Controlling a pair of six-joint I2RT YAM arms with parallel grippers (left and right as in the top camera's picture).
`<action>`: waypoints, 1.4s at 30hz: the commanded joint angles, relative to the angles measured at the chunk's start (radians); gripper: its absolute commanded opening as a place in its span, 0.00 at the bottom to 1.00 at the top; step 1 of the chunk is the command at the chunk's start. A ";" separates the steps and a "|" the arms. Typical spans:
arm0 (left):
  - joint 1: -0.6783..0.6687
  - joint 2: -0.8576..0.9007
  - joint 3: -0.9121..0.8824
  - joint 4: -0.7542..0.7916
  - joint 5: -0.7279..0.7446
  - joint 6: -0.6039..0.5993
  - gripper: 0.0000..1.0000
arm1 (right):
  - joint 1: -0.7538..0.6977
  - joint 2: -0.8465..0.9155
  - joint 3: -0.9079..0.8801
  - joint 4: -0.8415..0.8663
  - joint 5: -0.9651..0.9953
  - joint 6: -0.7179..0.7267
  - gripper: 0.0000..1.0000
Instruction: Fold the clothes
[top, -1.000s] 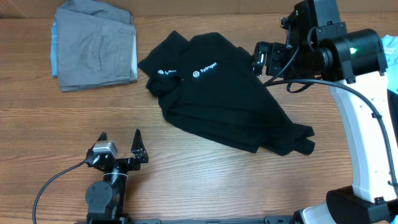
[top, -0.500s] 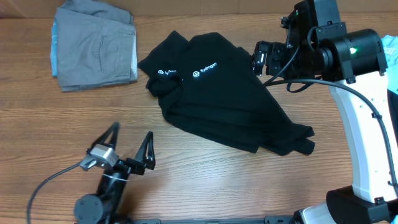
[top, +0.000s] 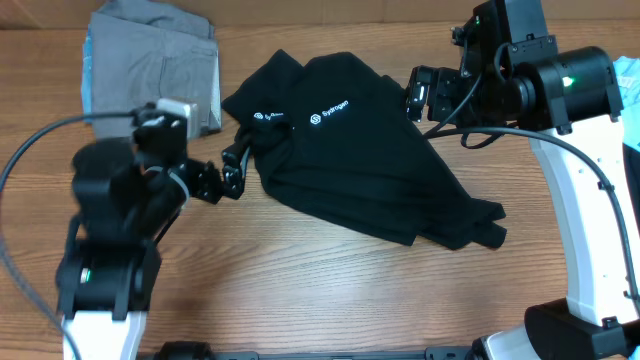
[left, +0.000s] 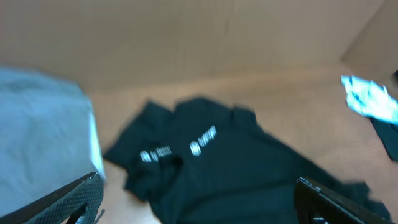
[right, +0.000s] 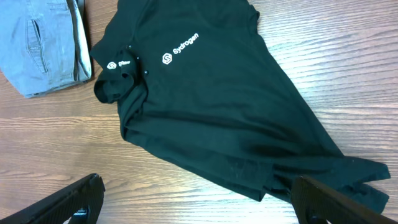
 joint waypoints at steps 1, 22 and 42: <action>0.005 0.113 0.021 -0.021 0.066 0.032 1.00 | -0.004 0.002 0.006 0.006 0.010 -0.007 1.00; -0.018 0.658 0.641 -0.445 -0.431 -0.041 1.00 | -0.004 0.002 0.006 0.006 0.010 -0.007 1.00; -0.013 1.164 0.682 0.093 -0.438 -0.041 0.04 | -0.004 0.002 0.006 0.006 0.010 -0.007 1.00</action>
